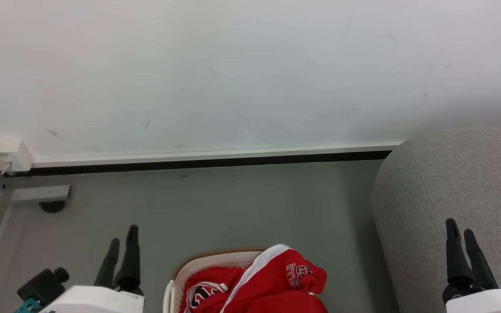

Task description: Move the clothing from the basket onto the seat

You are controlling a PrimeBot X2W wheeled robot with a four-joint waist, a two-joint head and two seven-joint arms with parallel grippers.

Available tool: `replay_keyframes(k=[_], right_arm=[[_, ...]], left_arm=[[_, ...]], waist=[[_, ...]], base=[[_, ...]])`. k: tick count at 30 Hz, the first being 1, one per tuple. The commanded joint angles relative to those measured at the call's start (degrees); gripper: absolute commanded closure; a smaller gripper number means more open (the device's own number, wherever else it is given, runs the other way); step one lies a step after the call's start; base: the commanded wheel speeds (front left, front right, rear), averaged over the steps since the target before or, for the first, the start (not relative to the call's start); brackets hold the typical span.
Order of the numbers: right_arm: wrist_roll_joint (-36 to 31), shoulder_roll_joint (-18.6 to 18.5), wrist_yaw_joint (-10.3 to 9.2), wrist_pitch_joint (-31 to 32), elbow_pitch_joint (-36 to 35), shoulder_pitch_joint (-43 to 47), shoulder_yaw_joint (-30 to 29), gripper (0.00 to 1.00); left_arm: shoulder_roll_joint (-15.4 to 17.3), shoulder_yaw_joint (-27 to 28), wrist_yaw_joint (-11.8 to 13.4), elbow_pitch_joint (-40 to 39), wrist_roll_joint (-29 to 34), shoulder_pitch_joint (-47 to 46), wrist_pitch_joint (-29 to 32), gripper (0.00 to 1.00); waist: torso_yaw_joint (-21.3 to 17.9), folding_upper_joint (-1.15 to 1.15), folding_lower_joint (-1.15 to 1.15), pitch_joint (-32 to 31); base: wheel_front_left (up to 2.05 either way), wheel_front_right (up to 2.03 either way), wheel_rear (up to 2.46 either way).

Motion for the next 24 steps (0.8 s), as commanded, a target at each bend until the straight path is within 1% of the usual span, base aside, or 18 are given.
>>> replay_keyframes(k=[1, 7, 16, 24], right_arm=[[-2.71, -0.44, -0.04, -0.60, -1.12, -0.07, 0.16, 0.00], [-10.22, -0.25, -0.05, -1.72, -0.79, 0.30, 0.62, 0.00], [-17.16, -0.05, -0.06, -3.31, 0.92, 0.26, 1.68, 0.00], [-22.24, -0.03, -0.06, -4.54, 1.37, 0.04, 2.15, 0.00]], left_arm=[[0.85, -0.36, 0.27, -0.32, 2.22, -1.07, -0.38, 0.00], [1.23, -0.97, 0.97, 0.04, 6.14, -1.33, -1.51, 0.00], [1.91, -1.61, 1.86, 0.02, 12.16, -1.12, -3.06, 0.00], [2.03, -2.32, 1.71, -0.03, 17.14, -1.01, -4.28, 0.00]], waist=[[-0.02, 0.00, 0.00, -0.02], [-0.08, 0.00, 0.00, -0.15], [-0.19, 0.00, 0.00, -0.28], [-0.20, 0.00, 0.00, -0.27]], base=[[0.00, 0.00, 0.00], [0.00, 0.00, 0.00], [0.00, 0.00, 0.00], [0.00, 0.00, 0.00]])
